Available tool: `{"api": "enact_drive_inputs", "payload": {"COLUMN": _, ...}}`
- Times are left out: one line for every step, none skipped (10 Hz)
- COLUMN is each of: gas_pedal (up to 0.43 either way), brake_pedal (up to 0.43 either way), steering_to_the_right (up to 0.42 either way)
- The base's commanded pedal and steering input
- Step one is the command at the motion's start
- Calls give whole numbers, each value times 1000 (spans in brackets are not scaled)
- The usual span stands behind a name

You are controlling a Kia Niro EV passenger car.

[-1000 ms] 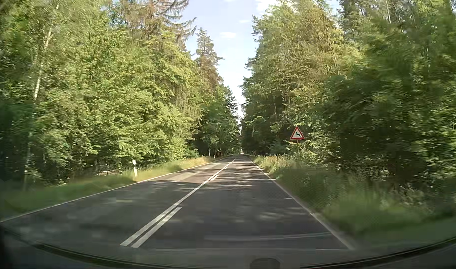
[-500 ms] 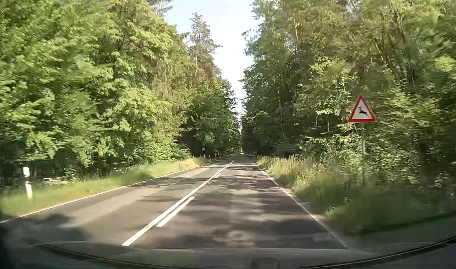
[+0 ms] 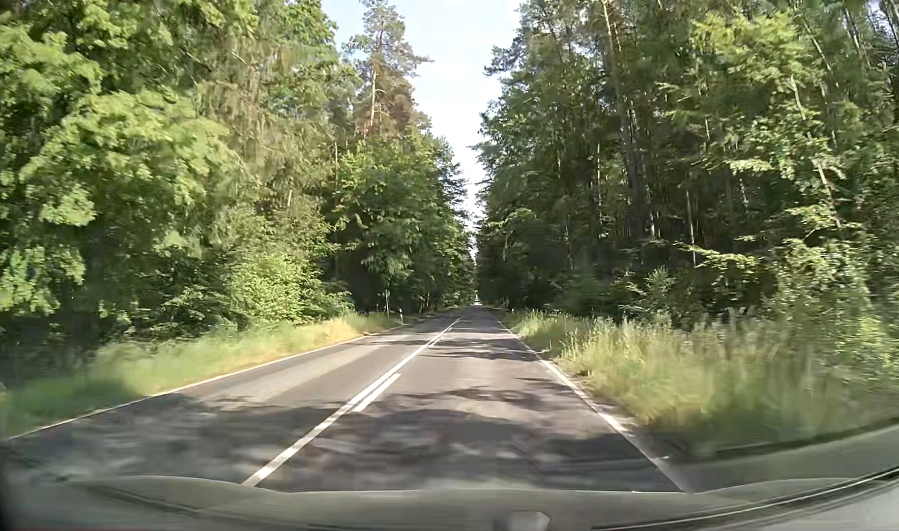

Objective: Follow the waypoints while adhering to traffic rules and regulations

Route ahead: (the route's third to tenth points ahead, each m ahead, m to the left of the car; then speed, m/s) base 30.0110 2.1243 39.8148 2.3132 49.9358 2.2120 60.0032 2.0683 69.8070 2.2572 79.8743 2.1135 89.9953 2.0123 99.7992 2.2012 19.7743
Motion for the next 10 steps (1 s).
{"api": "enact_drive_inputs", "payload": {"gas_pedal": 67, "brake_pedal": 30, "steering_to_the_right": 0}}
{"api": "enact_drive_inputs", "payload": {"gas_pedal": 67, "brake_pedal": 30, "steering_to_the_right": 0}}
{"api": "enact_drive_inputs", "payload": {"gas_pedal": 67, "brake_pedal": 30, "steering_to_the_right": 0}}
{"api": "enact_drive_inputs", "payload": {"gas_pedal": 67, "brake_pedal": 30, "steering_to_the_right": 0}}
{"api": "enact_drive_inputs", "payload": {"gas_pedal": 67, "brake_pedal": 30, "steering_to_the_right": 0}}
{"api": "enact_drive_inputs", "payload": {"gas_pedal": 67, "brake_pedal": 30, "steering_to_the_right": 0}}
{"api": "enact_drive_inputs", "payload": {"gas_pedal": 67, "brake_pedal": 30, "steering_to_the_right": 0}}
{"api": "enact_drive_inputs", "payload": {"gas_pedal": 67, "brake_pedal": 30, "steering_to_the_right": 0}}
{"api": "enact_drive_inputs", "payload": {"gas_pedal": 67, "brake_pedal": 30, "steering_to_the_right": 0}}
{"api": "enact_drive_inputs", "payload": {"gas_pedal": 67, "brake_pedal": 30, "steering_to_the_right": 0}}
